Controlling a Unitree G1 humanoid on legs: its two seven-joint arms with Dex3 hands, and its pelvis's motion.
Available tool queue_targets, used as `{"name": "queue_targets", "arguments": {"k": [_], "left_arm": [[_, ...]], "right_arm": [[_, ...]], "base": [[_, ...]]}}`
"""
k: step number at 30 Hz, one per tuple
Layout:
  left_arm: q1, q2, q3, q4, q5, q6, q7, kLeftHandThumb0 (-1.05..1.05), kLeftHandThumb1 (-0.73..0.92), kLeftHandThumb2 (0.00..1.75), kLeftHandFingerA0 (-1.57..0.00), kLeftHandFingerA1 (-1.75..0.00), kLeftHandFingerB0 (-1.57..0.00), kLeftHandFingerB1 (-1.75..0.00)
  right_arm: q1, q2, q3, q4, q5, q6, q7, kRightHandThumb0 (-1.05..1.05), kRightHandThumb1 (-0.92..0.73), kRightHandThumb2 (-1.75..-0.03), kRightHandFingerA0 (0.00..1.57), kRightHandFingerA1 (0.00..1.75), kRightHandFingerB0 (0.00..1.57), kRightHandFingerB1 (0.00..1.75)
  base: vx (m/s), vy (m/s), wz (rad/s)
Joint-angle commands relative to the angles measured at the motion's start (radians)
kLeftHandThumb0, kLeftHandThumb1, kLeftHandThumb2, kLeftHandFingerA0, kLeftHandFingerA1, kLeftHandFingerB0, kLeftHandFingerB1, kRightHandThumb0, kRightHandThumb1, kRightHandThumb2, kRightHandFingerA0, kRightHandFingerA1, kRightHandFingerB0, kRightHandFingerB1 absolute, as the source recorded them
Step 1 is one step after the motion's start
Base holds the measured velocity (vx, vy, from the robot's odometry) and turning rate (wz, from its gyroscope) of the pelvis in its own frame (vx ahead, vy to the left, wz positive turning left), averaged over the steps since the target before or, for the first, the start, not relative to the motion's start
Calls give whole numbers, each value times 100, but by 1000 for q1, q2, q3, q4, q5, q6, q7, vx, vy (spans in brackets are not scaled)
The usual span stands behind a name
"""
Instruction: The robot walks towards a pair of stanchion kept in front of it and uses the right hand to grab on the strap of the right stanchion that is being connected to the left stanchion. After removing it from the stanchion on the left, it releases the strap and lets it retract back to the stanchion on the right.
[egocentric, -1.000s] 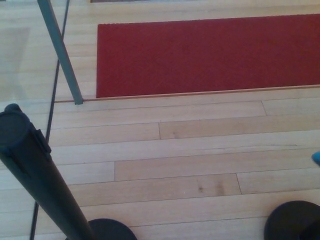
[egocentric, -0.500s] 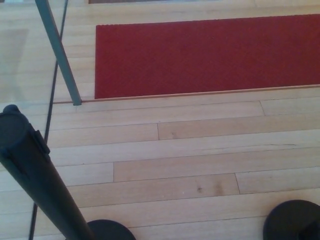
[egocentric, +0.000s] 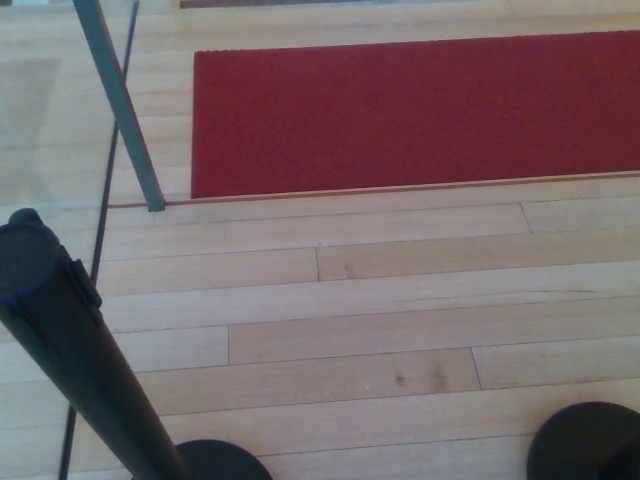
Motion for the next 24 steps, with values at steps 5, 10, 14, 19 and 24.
{"name": "queue_targets", "arguments": {"k": [5,10,14,19,24], "left_arm": [[11,63,-187,20,180,26,46,-6,-40,160,-157,-111,-157,-68],[18,70,-238,27,195,51,53,4,-46,175,-157,-109,-157,-58],[20,72,-240,29,180,58,49,2,-44,173,-157,-107,-157,-60],[18,71,-240,30,175,70,45,12,-57,175,-157,-94,-149,-73],[20,66,-234,27,171,73,40,4,-48,175,-157,-99,-146,-76]], "right_arm": [[-19,37,-38,215,125,-276,-249,-33,-67,-64,87,101,85,54],[-12,61,-62,275,152,-314,-347,-26,-68,-69,106,101,94,59],[-17,82,-85,315,183,-330,-382,-24,-68,-71,111,98,90,59],[-29,76,-92,361,210,-372,-353,-23,-67,-68,109,93,89,55],[-33,72,-81,376,225,-378,-345,-23,-67,-72,103,98,87,54]], "base": [[0,0,0],[0,0,0],[0,0,0],[0,0,0],[0,0,0]]}}
